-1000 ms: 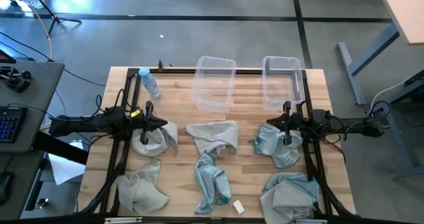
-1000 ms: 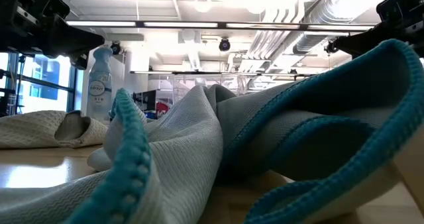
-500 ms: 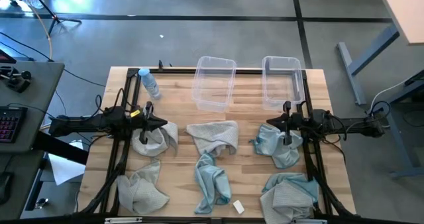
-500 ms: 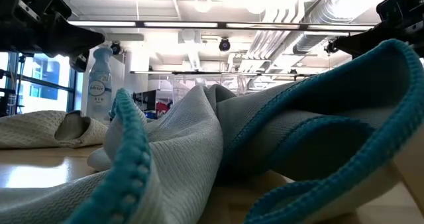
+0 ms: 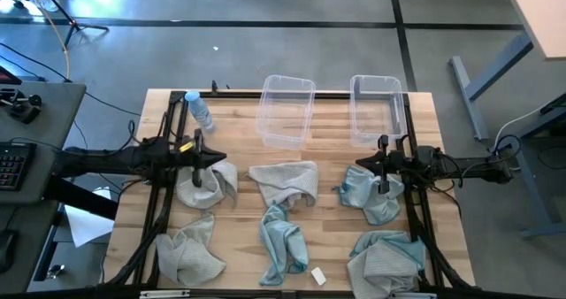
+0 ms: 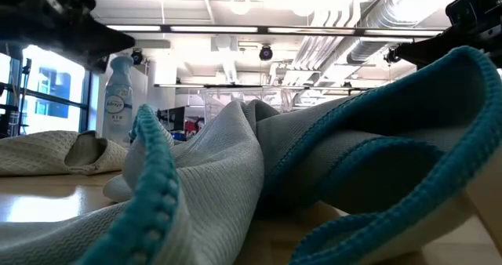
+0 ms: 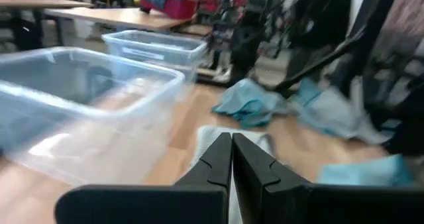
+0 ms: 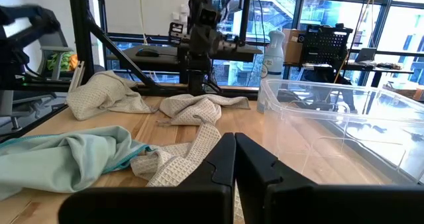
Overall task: Sort microfiber towel by color & place in baskets
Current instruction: Put the white microfiber cloth into the left transparent bin
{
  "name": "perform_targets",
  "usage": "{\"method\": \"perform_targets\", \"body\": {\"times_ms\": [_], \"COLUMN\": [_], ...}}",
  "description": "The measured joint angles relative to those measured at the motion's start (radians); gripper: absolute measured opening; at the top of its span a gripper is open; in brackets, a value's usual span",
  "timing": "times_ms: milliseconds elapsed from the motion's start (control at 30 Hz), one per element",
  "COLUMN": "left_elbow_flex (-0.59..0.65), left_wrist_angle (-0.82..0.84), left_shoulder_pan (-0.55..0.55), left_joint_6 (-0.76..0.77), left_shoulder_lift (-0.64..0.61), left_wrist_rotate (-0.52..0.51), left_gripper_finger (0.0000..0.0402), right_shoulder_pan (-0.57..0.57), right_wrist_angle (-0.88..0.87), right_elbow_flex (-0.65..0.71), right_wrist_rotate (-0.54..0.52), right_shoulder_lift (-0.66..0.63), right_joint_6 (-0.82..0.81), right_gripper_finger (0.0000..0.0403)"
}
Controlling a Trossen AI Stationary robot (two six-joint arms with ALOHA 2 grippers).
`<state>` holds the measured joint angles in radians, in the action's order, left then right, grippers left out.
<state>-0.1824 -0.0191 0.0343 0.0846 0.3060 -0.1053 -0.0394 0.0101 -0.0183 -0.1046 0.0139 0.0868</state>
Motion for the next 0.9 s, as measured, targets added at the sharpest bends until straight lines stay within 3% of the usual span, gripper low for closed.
{"method": "perform_targets", "body": {"times_ms": [167,367,567,900], "left_elbow_flex": [-0.187,-0.411,-0.556,-0.718], "left_wrist_angle": [0.035,0.292,0.426,0.416], "left_shoulder_pan": [0.033,0.052,0.048,-0.119], "left_joint_6": [-0.088,-0.156,0.071,0.304], "left_shoulder_lift": [0.246,0.431,0.553,0.774], "left_wrist_rotate": [-0.003,-0.004,-0.038,-0.272], "left_gripper_finger": [0.0,0.0,0.0,0.0], "right_shoulder_pan": [0.0,0.0,0.0,0.0], "right_wrist_angle": [0.0,0.0,0.0,0.0], "right_elbow_flex": [0.0,0.0,0.0,0.0], "right_wrist_rotate": [0.0,0.0,0.0,0.0], "right_shoulder_lift": [0.0,0.0,0.0,0.0], "right_joint_6": [0.0,0.0,0.0,0.0], "right_gripper_finger": [0.0,0.0,0.0,0.0]}}
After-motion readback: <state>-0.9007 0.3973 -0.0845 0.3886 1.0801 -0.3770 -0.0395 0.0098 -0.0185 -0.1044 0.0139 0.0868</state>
